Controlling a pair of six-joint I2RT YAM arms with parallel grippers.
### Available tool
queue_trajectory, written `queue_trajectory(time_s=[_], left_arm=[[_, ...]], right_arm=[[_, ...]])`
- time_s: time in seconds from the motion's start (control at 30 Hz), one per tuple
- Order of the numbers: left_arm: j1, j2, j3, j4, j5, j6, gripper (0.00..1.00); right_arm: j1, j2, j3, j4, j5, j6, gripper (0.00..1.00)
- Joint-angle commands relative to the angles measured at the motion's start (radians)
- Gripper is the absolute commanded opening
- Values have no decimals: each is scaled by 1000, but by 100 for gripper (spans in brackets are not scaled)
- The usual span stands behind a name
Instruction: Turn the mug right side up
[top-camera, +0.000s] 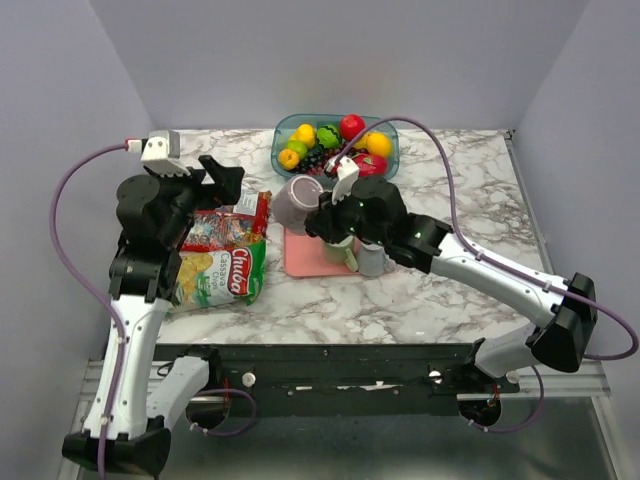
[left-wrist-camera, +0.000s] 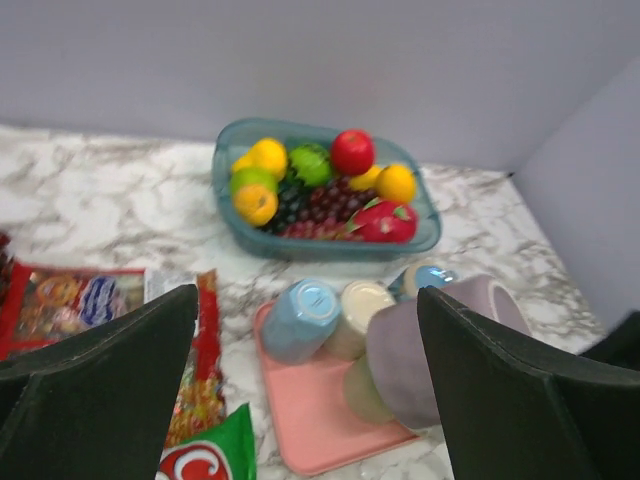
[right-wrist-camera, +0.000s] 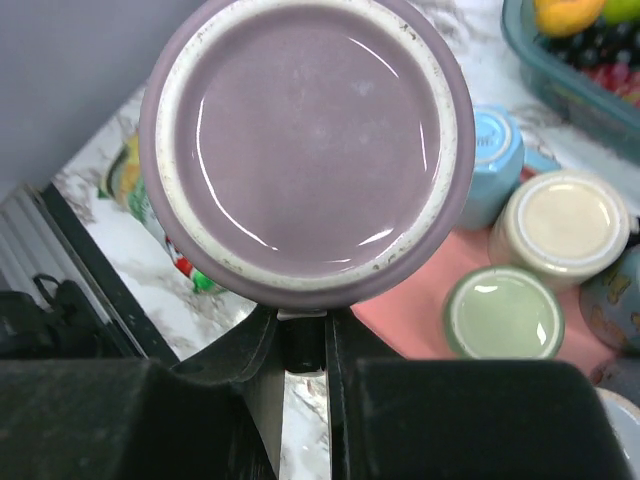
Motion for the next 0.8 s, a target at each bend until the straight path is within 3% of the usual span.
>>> queue_trajectory(time_s=[0.0,0.27,0.37,0.4,0.6,0.77], left_arm=[[2,-169,-71,214,217,-22,99],[2,-231,-207,536,519,-245,99],[2,-188,-280,763,580,-464,99],[0,-155,-314,914,615,-593,99],[-57,20,-415,1503,564,-1060,98],[-158,180,-389,1757,496,-1237,88]], right_arm=[[-9,-57,138,73,27,25,1],[-48,-74,337,80,-12,81,1],[-53,-69,406,79,-57,79,1],[-53,-66,423,79,-68,82,1],[-53,-71,445,108,-140,148,1],[-56,-77,422,142,-174,197,1]])
